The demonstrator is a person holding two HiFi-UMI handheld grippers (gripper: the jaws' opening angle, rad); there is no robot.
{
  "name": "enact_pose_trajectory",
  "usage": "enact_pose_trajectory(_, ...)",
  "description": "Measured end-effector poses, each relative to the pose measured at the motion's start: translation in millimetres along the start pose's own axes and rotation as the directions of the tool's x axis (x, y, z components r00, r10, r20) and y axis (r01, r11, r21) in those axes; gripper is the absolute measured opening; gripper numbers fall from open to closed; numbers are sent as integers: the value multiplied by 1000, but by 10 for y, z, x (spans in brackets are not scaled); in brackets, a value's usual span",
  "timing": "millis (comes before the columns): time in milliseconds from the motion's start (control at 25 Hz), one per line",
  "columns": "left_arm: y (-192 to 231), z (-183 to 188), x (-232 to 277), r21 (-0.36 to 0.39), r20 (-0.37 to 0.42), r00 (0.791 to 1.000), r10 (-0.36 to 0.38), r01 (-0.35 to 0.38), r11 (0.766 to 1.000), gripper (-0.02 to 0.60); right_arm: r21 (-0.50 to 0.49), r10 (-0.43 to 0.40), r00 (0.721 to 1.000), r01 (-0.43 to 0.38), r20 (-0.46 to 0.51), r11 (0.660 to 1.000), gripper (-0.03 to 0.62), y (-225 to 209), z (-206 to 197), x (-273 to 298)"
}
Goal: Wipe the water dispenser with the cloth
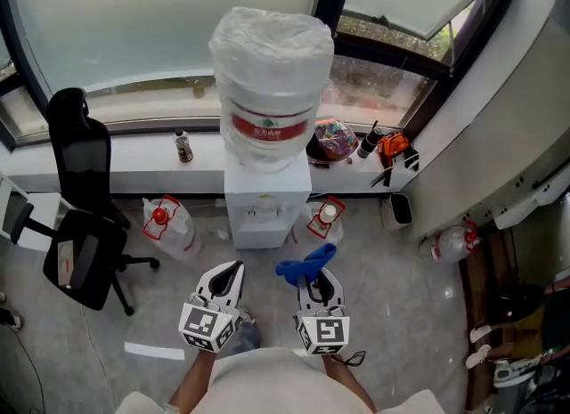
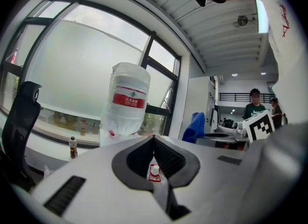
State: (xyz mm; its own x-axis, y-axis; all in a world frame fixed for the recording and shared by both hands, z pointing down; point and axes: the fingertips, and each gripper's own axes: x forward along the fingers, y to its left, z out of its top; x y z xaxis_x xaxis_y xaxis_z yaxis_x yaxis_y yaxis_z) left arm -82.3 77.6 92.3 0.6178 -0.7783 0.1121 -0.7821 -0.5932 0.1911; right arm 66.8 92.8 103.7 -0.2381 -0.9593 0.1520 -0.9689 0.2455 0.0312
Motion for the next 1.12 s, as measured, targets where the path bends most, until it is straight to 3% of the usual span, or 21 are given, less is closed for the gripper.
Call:
enact_pose_trajectory(400,-943,-283,-770,11,42,998,45,-45,999,11,23,9,1000,-9,26,1000,110,-45,-396,-1390)
enact_pose_trajectory(840,-1930,-450,-1848,60,53,996,71,-74,995,11,36,54,996,-57,67,998,110,231,-503,-2753)
enact_pose_trajectory(1120,-2321,-548,-2311,51,45,995,85,-88,995,11,40,83,994,-86,65,995,109,409,-539,-3283)
